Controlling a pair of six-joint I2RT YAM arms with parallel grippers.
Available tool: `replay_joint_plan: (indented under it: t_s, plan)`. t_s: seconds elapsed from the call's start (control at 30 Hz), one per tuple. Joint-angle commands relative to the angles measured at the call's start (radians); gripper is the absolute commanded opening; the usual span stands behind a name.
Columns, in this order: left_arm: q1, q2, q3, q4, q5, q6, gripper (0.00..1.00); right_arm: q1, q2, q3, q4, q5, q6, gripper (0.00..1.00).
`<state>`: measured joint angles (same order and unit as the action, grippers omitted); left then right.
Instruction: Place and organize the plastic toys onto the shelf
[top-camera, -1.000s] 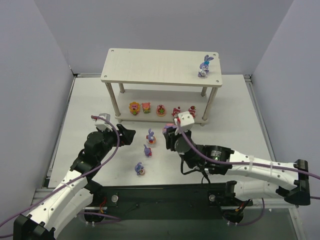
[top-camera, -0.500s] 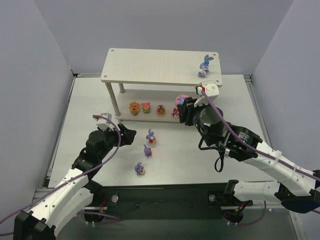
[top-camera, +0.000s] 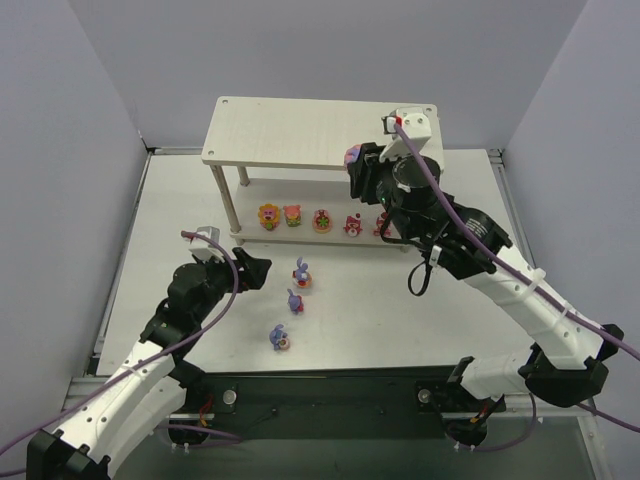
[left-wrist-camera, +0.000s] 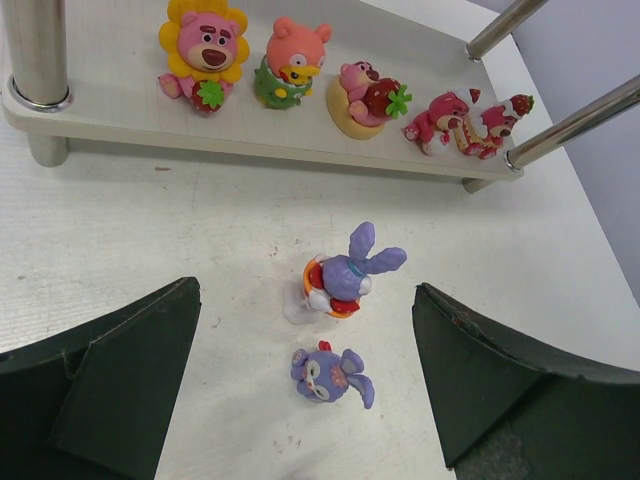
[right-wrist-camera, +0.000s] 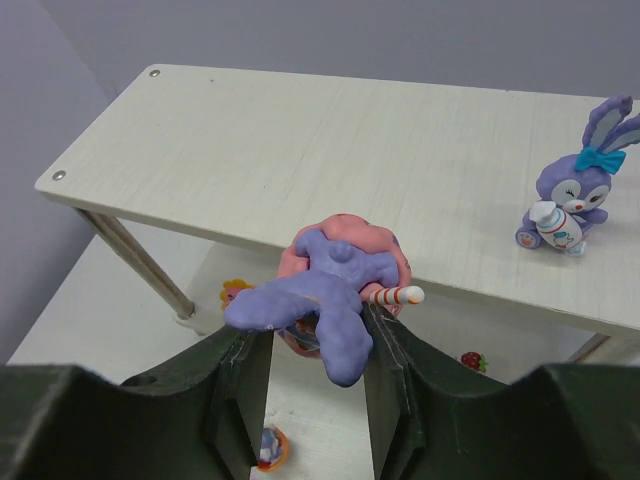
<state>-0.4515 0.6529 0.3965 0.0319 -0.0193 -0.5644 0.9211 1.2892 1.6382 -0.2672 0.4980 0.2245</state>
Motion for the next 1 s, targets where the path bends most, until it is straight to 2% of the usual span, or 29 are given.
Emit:
replay_joint_plan:
  t_s: [0.0,0.13,0.47,0.97]
  plan:
    - [-0.006,0.001,0.019,0.013,-0.010,0.004,0.97,-0.051,0.039,0.075,0.005,-0.035,-0.019,0.00]
    - [-0.006,0.005,0.018,0.014,-0.013,0.004,0.97,-0.091,0.074,0.112,0.005,-0.039,-0.016,0.00]
    - [-0.006,0.016,0.018,0.020,-0.019,0.006,0.97,-0.208,0.156,0.159,-0.040,-0.160,0.076,0.00]
    - [-0.006,0.021,0.021,0.014,-0.025,0.014,0.97,-0.251,0.274,0.299,-0.142,-0.208,0.133,0.04]
